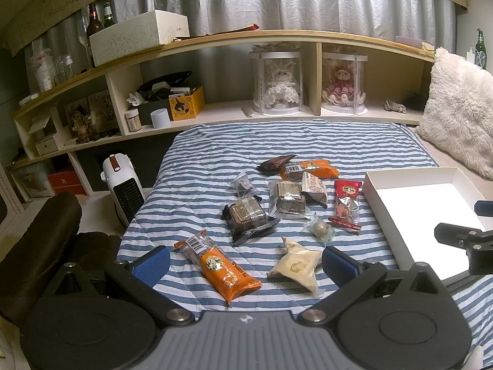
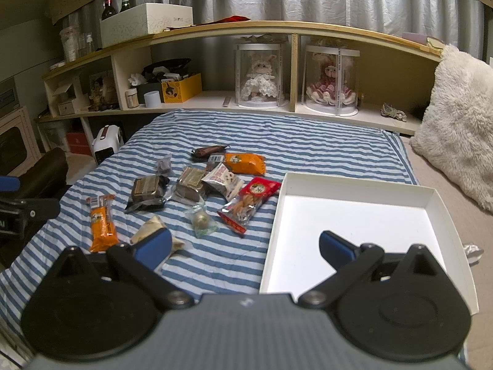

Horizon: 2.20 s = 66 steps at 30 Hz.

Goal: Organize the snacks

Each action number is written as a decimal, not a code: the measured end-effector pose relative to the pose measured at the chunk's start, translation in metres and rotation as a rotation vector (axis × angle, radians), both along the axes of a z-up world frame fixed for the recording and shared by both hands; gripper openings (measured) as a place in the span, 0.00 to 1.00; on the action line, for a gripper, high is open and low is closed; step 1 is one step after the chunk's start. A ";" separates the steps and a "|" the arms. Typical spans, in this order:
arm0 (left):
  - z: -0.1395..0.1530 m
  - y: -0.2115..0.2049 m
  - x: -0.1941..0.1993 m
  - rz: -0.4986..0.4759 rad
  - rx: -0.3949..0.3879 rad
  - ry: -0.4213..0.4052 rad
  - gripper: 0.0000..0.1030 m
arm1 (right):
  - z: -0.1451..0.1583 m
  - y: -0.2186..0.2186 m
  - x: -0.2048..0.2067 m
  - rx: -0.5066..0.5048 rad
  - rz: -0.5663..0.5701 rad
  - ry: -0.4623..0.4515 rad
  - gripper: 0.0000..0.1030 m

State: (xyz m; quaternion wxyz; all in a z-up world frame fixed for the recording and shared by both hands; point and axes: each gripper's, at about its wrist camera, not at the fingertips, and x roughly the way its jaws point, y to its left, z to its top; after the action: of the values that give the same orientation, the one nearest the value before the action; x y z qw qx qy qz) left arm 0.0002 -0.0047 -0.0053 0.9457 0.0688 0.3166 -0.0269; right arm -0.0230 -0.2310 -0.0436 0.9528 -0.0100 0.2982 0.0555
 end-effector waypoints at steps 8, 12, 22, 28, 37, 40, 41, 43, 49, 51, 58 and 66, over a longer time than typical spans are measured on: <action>-0.003 0.001 0.003 0.021 -0.004 0.005 1.00 | 0.000 -0.002 0.001 0.009 0.004 -0.037 0.99; -0.007 0.007 0.010 0.063 -0.025 0.016 1.00 | -0.002 -0.002 0.007 0.022 0.011 -0.040 1.00; -0.023 0.030 0.038 0.211 -0.095 0.088 1.00 | -0.019 0.020 0.033 0.017 0.114 0.019 1.00; -0.037 0.043 0.054 0.294 -0.142 0.146 1.00 | -0.027 0.035 0.049 0.017 0.166 0.037 1.00; -0.064 0.061 0.083 0.424 -0.209 0.253 1.00 | -0.048 0.046 0.079 0.034 0.218 0.071 1.00; -0.074 0.065 0.093 0.469 -0.221 0.283 1.00 | -0.057 0.049 0.088 0.046 0.241 0.089 1.00; -0.078 0.067 0.097 0.482 -0.225 0.292 1.00 | -0.060 0.050 0.091 0.046 0.257 0.095 1.00; -0.086 0.068 0.105 0.503 -0.234 0.311 1.00 | -0.065 0.055 0.097 0.031 0.292 0.104 1.00; -0.109 0.070 0.127 0.527 -0.271 0.360 1.00 | -0.084 0.077 0.113 -0.034 0.439 0.151 0.99; -0.115 0.070 0.132 0.532 -0.274 0.368 1.00 | -0.088 0.084 0.119 -0.053 0.476 0.163 0.97; -0.133 0.062 0.146 0.507 -0.170 0.407 1.00 | -0.096 0.118 0.131 -0.134 0.565 0.131 0.81; -0.136 0.068 0.139 0.426 -0.111 0.450 1.00 | -0.101 0.131 0.131 -0.159 0.596 0.171 0.64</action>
State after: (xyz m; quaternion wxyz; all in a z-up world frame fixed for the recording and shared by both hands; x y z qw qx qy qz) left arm 0.1390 0.0638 -0.1411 0.8387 -0.0584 0.5231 0.1400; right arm 0.1078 -0.0997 -0.1442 0.8624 -0.1666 0.3644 0.3093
